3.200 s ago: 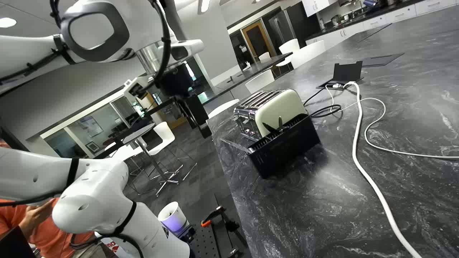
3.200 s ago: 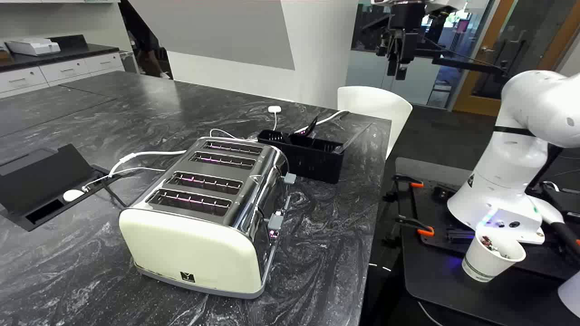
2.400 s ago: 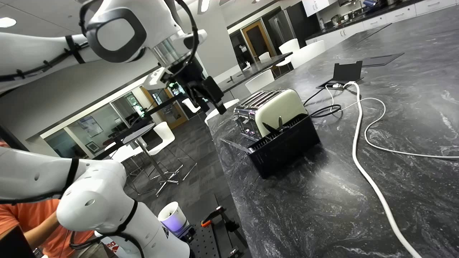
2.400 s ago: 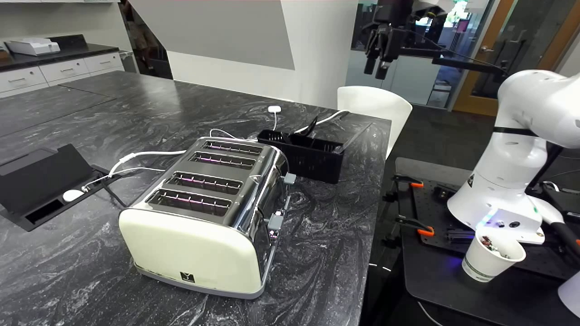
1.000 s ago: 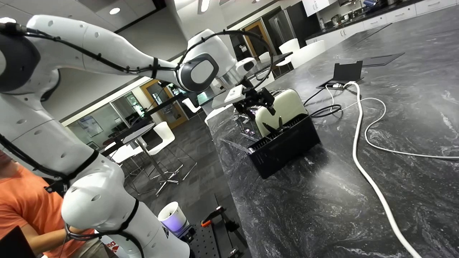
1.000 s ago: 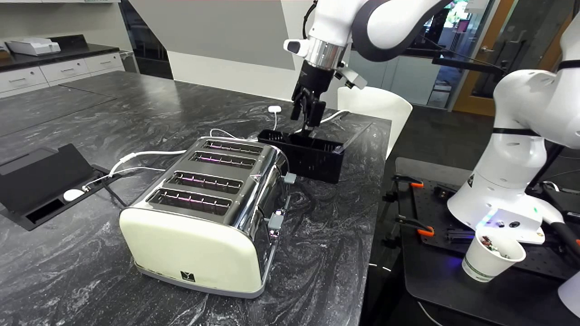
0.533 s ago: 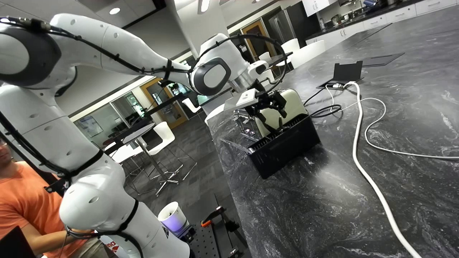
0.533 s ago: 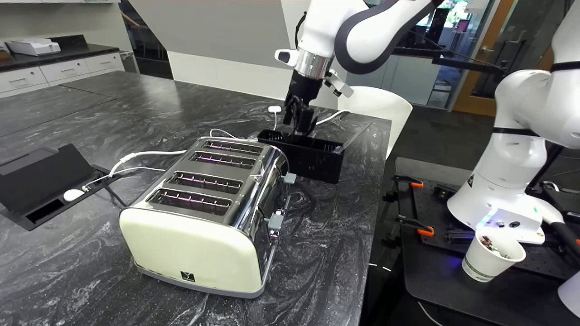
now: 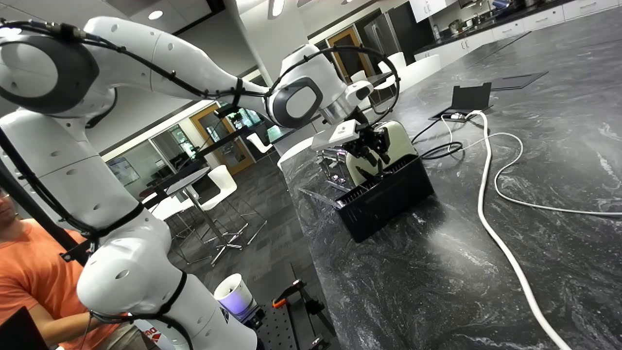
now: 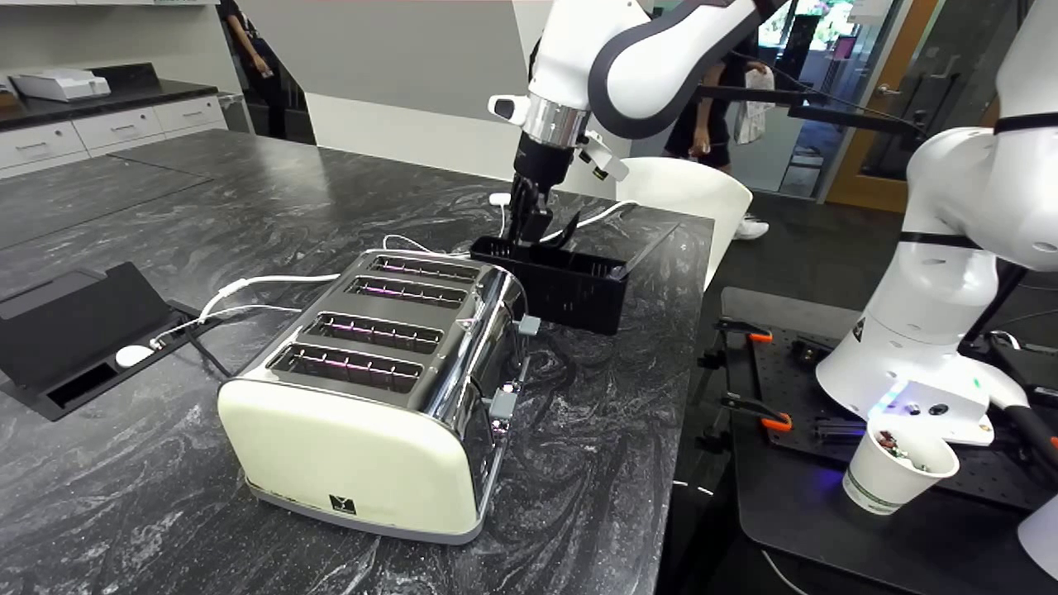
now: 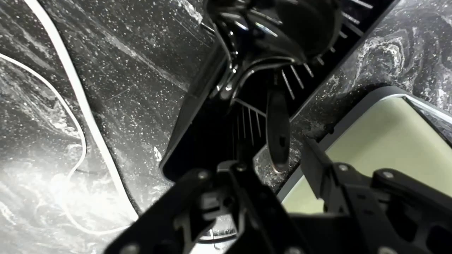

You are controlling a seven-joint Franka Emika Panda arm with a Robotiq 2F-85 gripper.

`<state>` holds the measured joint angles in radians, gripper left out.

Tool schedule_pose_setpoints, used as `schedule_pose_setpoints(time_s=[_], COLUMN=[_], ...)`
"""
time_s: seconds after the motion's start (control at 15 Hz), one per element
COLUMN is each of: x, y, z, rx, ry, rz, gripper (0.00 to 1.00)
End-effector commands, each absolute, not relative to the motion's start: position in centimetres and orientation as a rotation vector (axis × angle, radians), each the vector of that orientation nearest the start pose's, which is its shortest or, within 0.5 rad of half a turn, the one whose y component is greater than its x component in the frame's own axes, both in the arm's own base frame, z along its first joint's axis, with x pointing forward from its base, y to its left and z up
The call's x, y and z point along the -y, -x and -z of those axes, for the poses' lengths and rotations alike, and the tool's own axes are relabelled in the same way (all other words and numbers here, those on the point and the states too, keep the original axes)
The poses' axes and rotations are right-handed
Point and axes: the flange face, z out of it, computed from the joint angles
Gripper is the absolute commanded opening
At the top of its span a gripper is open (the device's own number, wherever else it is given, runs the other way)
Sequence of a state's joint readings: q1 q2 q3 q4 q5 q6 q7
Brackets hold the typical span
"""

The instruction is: Put the scoop on the table

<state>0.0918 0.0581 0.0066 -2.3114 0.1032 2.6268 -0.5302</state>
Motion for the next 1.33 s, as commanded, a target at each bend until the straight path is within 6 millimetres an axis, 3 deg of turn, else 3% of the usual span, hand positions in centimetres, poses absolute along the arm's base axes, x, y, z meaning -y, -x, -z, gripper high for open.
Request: schedule_pose_setpoints(time_s=[0.0, 0.13, 0.33, 0.6, 0.87, 1.13, 1.27], x=[-4.9, -4.7, -4.3, -3.7, -2.9, -1.3, -0.4], y=[-54.6, -54.6, -54.4, -53.6, -52.1, -49.6, -48.7], z=[-35.0, -35.3, -36.0, -38.9, -44.5, -52.0, -54.8], rx=[0.849, 0.842, 0.827, 0.792, 0.726, 0.642, 0.597], ry=[2.978, 2.98, 2.988, 2.998, 2.967, 2.916, 2.883], rz=[0.462, 0.474, 0.482, 0.545, 0.695, 0.925, 0.995], gripper=[0.12, 0.0, 0.02, 0.02, 0.02, 0.02, 0.02])
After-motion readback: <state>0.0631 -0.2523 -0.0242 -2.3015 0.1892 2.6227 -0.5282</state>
